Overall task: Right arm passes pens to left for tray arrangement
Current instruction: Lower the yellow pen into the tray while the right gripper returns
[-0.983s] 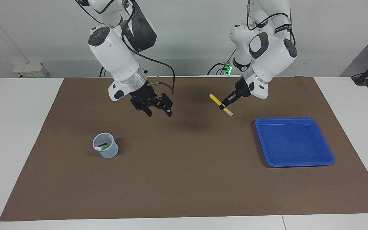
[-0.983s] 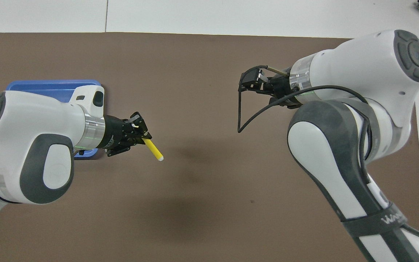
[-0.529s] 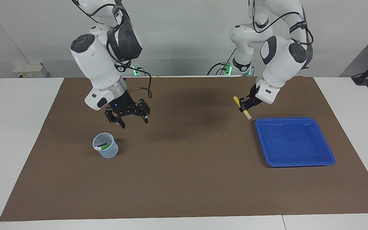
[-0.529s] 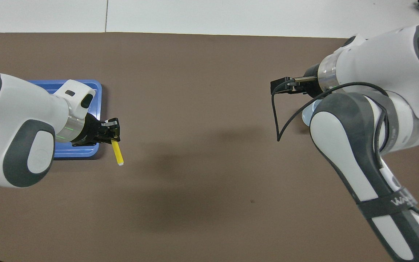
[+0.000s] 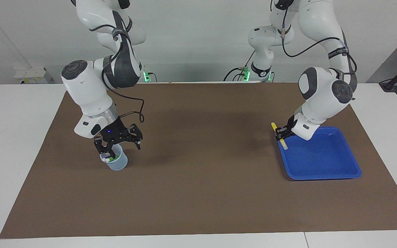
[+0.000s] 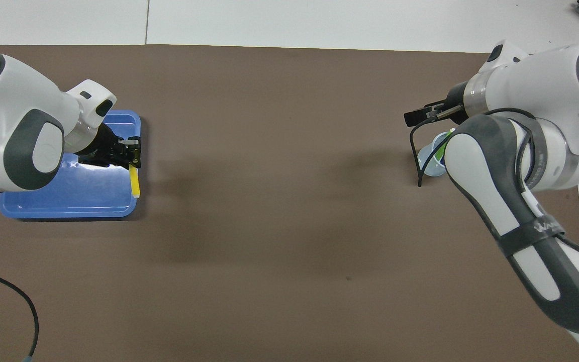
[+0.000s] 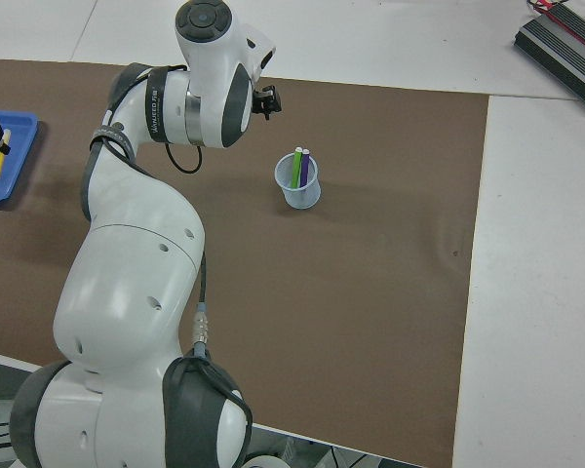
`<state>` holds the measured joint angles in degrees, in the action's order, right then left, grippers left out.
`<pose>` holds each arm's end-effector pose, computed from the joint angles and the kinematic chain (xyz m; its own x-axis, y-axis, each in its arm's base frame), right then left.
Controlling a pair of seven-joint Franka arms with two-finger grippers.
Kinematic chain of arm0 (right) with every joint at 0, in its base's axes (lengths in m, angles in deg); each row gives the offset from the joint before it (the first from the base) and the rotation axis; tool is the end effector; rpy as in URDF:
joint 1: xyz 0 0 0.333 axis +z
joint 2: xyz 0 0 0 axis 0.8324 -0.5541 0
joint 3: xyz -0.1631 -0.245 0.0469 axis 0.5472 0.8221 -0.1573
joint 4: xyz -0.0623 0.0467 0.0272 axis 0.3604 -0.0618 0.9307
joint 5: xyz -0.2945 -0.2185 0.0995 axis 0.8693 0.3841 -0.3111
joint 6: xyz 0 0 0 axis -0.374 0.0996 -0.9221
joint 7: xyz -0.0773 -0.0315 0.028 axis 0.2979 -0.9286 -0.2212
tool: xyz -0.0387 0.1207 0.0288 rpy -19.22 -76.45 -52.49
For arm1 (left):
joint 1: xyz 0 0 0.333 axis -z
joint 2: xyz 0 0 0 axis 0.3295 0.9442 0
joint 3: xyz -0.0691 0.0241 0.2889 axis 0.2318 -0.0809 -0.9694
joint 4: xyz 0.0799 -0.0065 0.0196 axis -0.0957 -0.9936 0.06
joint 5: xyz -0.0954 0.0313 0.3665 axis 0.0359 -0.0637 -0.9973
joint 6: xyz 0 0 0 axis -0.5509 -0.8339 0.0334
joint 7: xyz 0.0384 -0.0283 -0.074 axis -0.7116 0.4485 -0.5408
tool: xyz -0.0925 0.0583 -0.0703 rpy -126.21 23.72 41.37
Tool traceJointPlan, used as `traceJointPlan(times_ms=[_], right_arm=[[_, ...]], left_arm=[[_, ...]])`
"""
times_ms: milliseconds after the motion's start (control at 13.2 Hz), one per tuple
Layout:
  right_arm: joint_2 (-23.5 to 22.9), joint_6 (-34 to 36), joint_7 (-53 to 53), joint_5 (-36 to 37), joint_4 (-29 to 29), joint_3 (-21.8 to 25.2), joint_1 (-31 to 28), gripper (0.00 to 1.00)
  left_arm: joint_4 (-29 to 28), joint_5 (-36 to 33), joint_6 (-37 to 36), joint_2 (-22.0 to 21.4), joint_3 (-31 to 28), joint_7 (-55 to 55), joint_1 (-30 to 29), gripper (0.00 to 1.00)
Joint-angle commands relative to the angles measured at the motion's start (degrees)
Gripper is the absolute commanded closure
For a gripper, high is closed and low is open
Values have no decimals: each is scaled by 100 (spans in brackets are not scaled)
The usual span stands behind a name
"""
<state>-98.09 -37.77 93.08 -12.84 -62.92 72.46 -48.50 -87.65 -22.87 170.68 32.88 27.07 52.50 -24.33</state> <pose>0.6517 0.0785 0.4198 0.9203 0.2939 0.2584 0.3244 -0.9422 -0.0835 0.6038 -0.0827 0.3540 0.9828 0.0900 -0.1612 0.1101 -0.9865 0.1209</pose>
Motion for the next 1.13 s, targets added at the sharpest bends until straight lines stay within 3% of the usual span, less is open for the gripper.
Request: traceJointPlan(times_ms=[0,151,529,1059], right_arm=[[-79,-211,450,161,-25,-84,-187,0],[-237,-378,546,161,-25,-84,-240,0],[-317,-774,617,152,-410,-93,-284,0],[-220,-669,530,48,-665,-102,-424,0]], left_arm=[[359,-812,85,460,44,371,-27,100],[359,-1036,375,611,44,908,-219,100],[184,-1274,693,690,44,1023,-571,100],[-502,-1230,1491,611,44,980,-493,100]])
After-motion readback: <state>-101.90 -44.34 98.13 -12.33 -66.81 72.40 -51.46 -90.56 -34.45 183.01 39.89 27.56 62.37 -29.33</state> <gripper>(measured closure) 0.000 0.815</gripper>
